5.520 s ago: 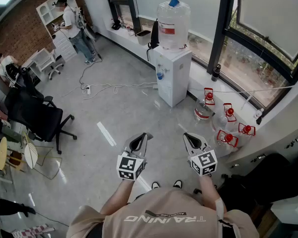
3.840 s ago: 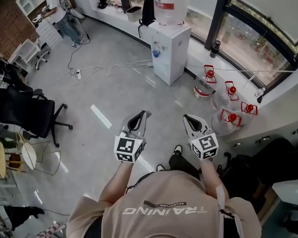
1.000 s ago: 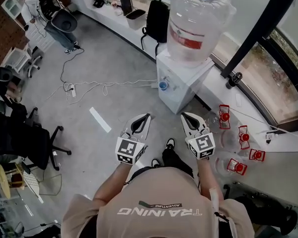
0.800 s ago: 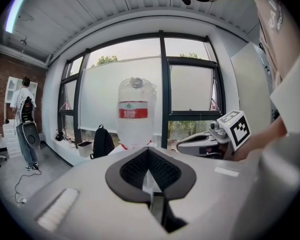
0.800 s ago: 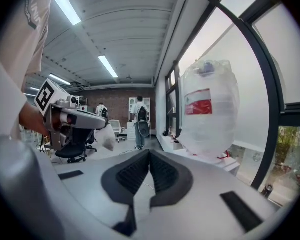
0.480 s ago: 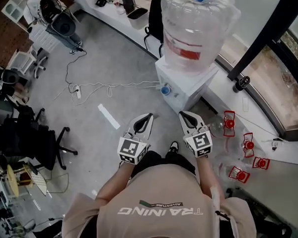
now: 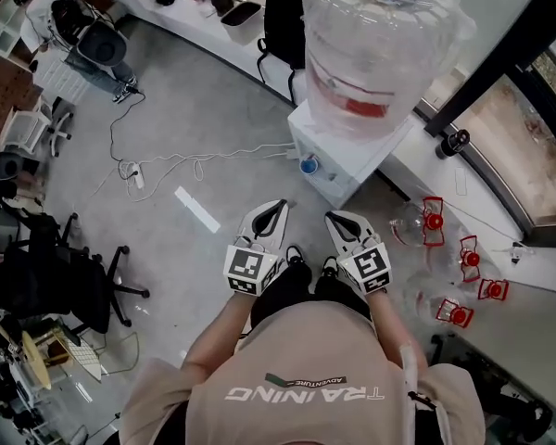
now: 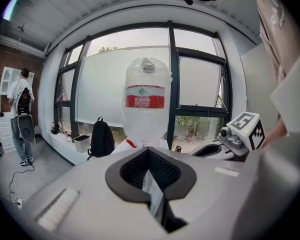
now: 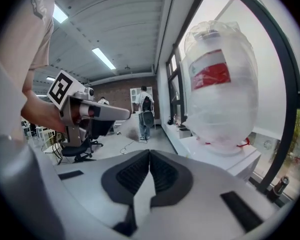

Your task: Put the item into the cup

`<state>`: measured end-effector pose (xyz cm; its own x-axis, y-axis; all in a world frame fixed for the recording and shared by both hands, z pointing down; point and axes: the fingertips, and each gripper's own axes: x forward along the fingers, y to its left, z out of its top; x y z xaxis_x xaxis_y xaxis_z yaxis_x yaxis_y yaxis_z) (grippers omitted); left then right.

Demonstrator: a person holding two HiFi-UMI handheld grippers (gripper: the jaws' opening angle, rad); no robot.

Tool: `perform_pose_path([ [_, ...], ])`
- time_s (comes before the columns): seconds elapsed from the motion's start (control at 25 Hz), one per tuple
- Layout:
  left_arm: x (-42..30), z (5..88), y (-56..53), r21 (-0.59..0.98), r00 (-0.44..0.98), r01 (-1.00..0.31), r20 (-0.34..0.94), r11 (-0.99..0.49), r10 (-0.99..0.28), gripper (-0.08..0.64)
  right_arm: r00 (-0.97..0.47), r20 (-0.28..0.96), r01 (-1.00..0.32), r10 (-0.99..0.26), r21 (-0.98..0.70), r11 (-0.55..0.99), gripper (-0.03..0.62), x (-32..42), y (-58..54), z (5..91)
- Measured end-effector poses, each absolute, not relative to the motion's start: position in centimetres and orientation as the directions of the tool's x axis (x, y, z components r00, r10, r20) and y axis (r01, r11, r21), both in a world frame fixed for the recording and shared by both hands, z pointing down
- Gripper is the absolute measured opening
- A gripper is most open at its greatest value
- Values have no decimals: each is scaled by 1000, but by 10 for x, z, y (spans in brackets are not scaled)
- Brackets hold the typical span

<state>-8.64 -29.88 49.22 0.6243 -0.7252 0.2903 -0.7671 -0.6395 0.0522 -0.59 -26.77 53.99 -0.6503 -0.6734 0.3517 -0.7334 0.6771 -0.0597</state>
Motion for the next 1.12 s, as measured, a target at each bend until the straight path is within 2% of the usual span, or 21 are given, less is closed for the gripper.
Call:
perform_pose_path([
  [0.48, -100, 605, -372, 42, 668, -712, 350, -701, -657, 5, -607, 448, -759, -657, -82, 645, 11, -27, -309, 627],
  [0.88, -74, 754, -430, 33, 673, -703, 355, -711, -649, 5, -558, 424, -810, -713, -93, 578, 12, -16, -357, 747],
  [1.12, -59, 823, -460, 52, 666, -707, 385, -705, -640, 6, -571, 449, -801, -688, -119, 587, 11, -20, -350, 796],
])
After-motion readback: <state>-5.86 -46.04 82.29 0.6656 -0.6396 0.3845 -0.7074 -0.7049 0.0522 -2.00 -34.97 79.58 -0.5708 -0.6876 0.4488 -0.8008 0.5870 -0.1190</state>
